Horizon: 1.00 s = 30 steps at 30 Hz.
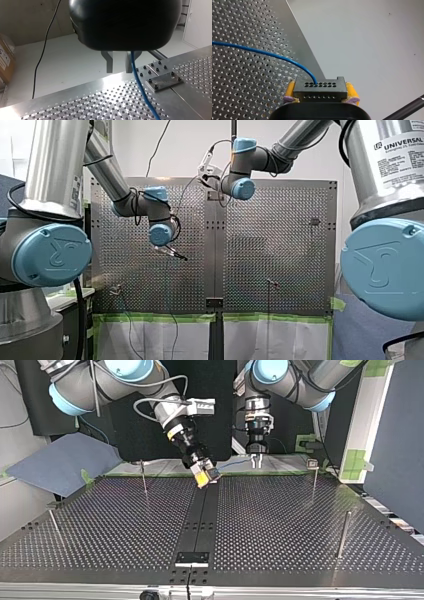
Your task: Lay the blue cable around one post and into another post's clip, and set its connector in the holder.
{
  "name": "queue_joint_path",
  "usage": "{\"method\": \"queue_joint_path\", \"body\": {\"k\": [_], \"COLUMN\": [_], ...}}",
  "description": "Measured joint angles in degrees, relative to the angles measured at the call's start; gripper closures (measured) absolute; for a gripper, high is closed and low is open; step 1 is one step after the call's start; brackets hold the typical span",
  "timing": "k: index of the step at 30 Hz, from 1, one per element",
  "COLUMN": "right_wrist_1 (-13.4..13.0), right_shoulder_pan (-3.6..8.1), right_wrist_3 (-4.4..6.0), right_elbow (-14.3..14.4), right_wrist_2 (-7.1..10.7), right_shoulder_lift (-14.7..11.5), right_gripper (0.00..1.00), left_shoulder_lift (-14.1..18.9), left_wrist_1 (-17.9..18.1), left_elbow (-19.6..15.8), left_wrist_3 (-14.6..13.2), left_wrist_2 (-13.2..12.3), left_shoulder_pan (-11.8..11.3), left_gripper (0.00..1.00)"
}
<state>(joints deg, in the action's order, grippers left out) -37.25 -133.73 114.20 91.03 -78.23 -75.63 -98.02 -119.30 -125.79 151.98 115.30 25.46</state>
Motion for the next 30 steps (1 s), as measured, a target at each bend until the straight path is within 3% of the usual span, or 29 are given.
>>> {"method": "queue_joint_path", "body": {"k": [12,19,30], "right_wrist_1": [2.26,2.35,1.44], "right_shoulder_pan": [-0.16,-0.17,0.54], "right_wrist_3": [0.09,0.19,1.27], "right_elbow": [-0.01,-0.01,0.0], "right_wrist_2": [-0.07,-0.01,0.01], "right_shoulder_lift": [-0.28,-0.31,-0.22], "right_gripper": [1.0,1.0,1.0], "left_shoulder_lift": [0.02,0.07,3.67], "left_wrist_1": [0.21,0.86,-0.82], "left_elbow": [-0.03,-0.03,-0.02], "left_wrist_3": [-1.05,-3.35,-7.67], "left_wrist_2": [-0.72,-0.37,4.92], "left_shoulder_pan": [-0.12,-0.19,-2.29], "left_gripper": [1.0,1.0,1.0]}}
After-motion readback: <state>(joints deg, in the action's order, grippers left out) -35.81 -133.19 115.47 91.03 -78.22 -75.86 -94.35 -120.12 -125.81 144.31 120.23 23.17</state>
